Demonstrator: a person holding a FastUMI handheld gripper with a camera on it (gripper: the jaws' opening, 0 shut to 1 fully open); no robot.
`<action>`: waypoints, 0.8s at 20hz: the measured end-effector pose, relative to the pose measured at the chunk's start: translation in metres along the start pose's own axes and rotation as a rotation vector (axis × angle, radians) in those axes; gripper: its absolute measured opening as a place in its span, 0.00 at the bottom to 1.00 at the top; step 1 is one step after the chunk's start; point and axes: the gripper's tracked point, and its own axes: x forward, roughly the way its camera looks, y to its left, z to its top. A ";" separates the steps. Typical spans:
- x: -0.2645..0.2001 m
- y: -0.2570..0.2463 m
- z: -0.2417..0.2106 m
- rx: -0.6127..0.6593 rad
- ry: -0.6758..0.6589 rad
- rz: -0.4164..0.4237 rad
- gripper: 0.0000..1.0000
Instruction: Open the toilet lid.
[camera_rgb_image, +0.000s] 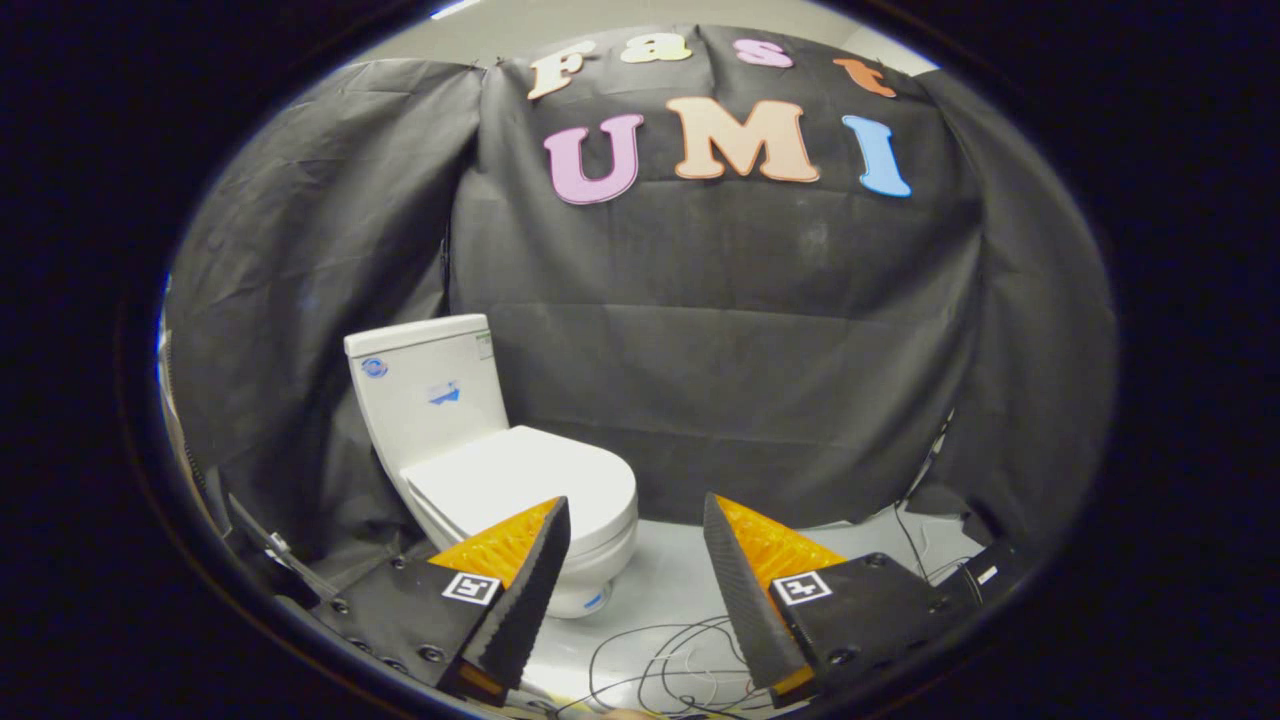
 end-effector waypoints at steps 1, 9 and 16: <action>0.001 0.002 0.005 -0.006 -0.014 0.007 0.88; 0.033 0.021 0.075 -0.082 -0.232 -0.052 0.84; 0.056 0.057 0.101 -0.109 -0.276 -0.157 0.85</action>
